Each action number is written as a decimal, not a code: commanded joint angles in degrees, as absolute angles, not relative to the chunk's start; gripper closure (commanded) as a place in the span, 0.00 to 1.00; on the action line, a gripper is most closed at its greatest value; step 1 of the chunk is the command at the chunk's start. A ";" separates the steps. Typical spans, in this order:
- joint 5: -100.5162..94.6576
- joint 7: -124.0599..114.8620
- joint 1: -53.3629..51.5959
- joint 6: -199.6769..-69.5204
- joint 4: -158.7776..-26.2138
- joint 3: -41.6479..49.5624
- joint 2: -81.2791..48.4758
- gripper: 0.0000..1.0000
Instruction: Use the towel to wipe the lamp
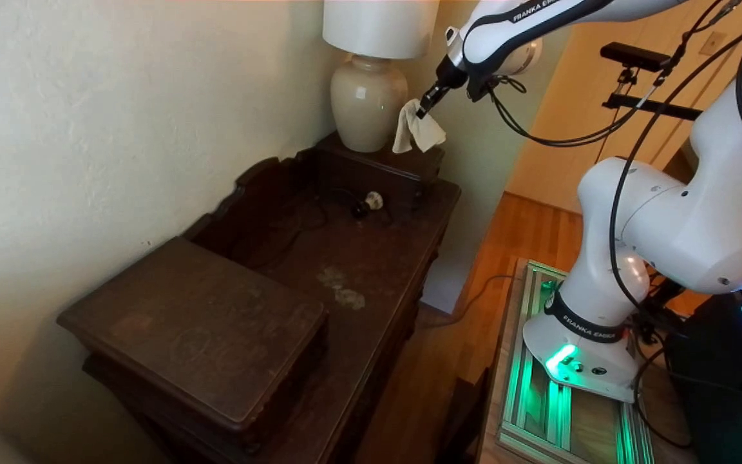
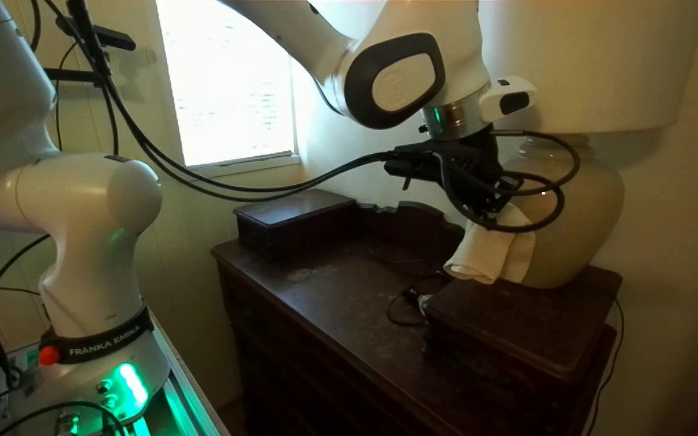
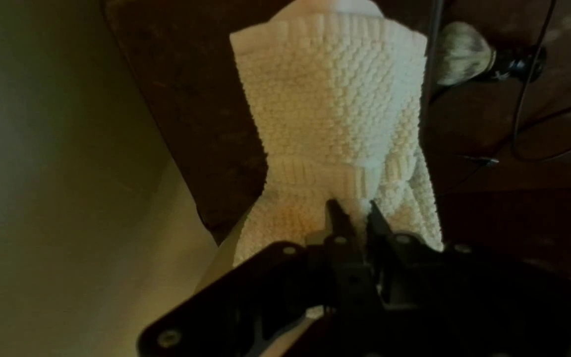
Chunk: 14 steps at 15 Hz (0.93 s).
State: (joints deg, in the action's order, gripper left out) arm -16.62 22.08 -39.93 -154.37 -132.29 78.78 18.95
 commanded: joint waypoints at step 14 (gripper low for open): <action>-2.33 30.97 -53.07 -140.01 -131.97 68.09 9.25 0.97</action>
State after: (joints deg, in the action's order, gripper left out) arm -6.10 27.07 -47.57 -142.52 -133.91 65.59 13.69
